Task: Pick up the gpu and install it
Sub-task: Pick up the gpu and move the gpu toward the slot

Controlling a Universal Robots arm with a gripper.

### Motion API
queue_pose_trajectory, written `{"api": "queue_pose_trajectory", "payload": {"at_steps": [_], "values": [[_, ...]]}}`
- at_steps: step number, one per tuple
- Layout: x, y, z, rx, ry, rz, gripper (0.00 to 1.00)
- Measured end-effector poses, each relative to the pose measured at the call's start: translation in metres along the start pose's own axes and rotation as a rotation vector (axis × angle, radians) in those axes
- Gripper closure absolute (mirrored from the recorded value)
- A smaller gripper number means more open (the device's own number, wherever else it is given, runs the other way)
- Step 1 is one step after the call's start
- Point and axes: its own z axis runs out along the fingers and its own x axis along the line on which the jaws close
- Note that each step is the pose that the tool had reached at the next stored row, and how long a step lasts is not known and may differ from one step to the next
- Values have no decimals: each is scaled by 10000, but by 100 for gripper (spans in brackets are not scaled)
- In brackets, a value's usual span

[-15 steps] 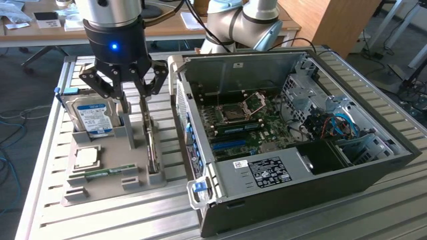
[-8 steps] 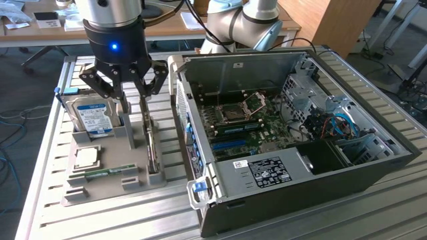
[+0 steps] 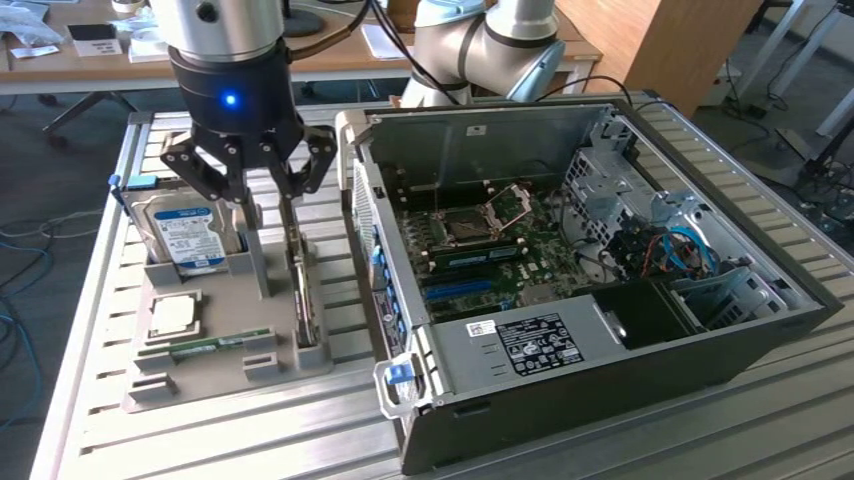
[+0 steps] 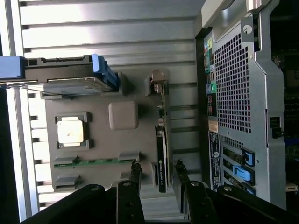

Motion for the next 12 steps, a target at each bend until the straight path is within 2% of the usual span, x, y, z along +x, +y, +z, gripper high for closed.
{"api": "queue_pose_trajectory", "payload": {"at_steps": [12], "values": [[1, -2, 61, 0, 0, -1, 58]]}}
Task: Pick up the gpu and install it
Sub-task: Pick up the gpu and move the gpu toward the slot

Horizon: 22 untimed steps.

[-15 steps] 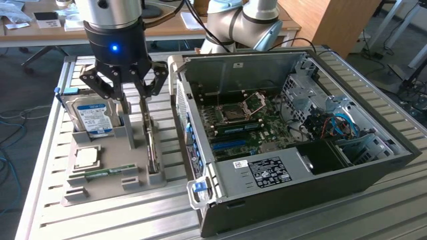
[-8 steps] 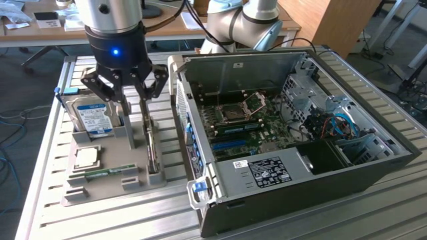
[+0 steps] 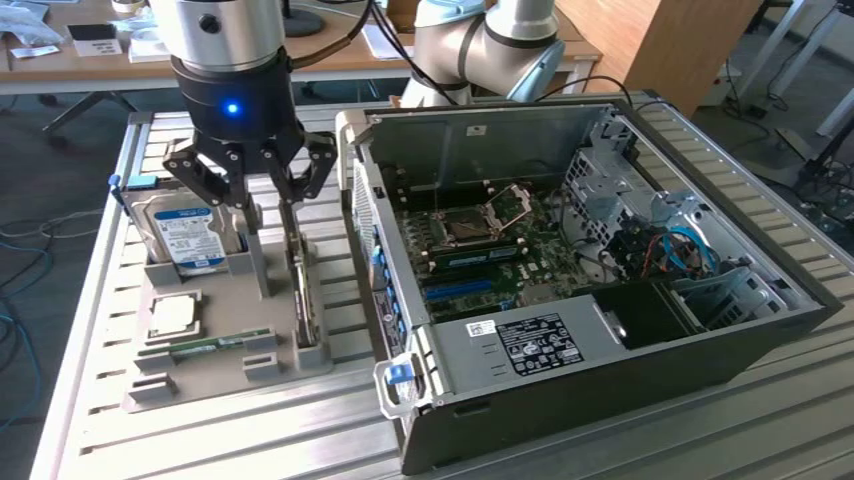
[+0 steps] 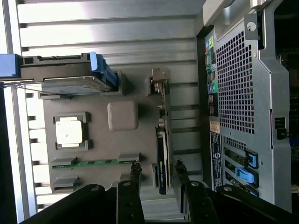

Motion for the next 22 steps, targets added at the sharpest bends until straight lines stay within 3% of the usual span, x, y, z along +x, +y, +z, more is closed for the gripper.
{"api": "queue_pose_trajectory", "payload": {"at_steps": [22], "values": [[1, -2, 63, 0, 0, 0, 58]]}}
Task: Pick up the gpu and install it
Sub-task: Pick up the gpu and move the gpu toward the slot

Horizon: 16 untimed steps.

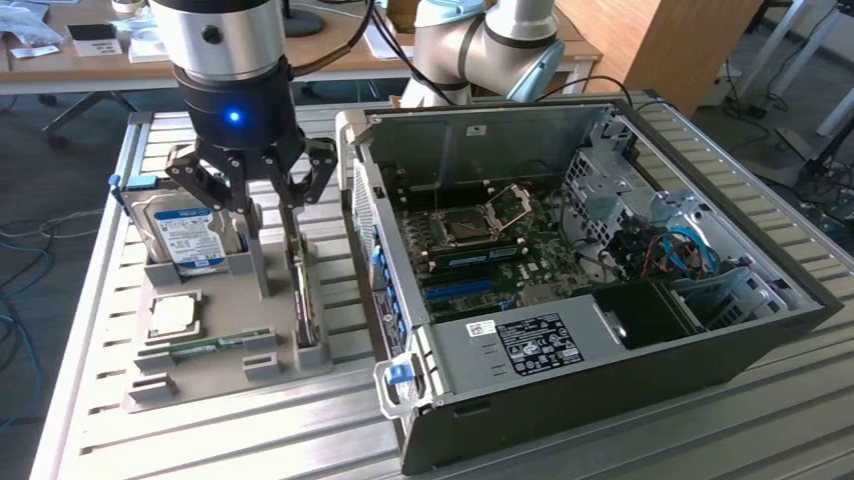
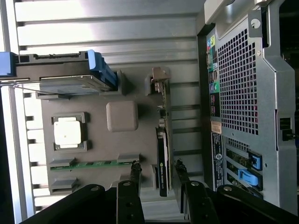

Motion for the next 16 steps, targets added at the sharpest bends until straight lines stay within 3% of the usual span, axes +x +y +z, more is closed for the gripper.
{"api": "queue_pose_trajectory", "payload": {"at_steps": [16], "values": [[1, -1, 36, -1, 3, 0, 58]]}}
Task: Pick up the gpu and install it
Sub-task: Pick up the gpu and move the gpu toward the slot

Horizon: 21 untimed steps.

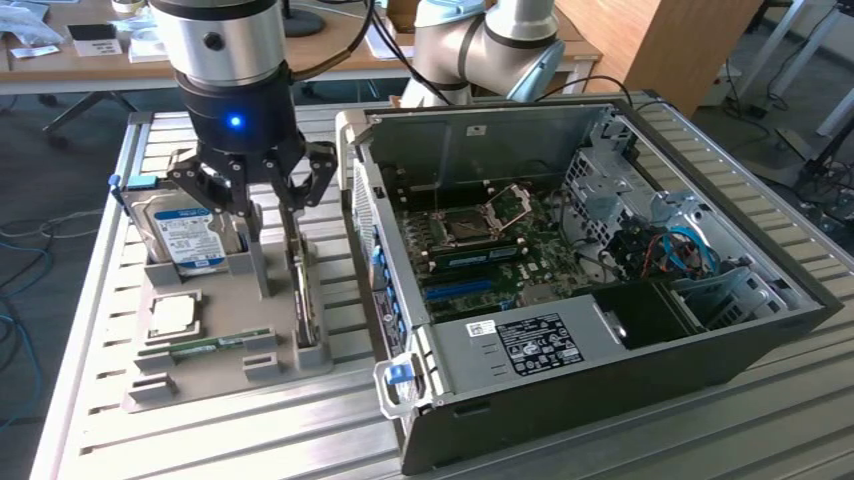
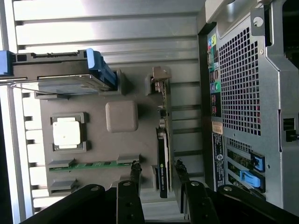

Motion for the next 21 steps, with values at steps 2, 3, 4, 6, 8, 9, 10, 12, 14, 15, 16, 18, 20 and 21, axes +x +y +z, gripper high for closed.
{"api": "queue_pose_trajectory", "payload": {"at_steps": [2, 3, 4, 6, 8, 9, 10, 12, 14, 15, 16, 18, 20, 21], "values": [[0, 0, 1, -1, -2, 0, 58], [0, 0, 4, -2, -3, 1, 58], [0, 0, 8, -4, -5, 0, 58], [0, -1, 16, -2, -2, 0, 58], [1, -1, 28, -3, -3, 0, 58], [1, -1, 32, -2, -3, 0, 58], [1, -1, 36, -1, -2, 0, 58], [1, -1, 38, 0, -1, 0, 58], [1, -2, 53, -6, -6, 0, 58], [2, -2, 66, -6, -4, 0, 58], [2, -3, 79, -5, -3, 0, 58], [3, -4, 106, -4, -2, 1, 58], [3, -4, 123, -4, -2, 0, 58], [3, -4, 124, -3, -1, 0, 58]]}}
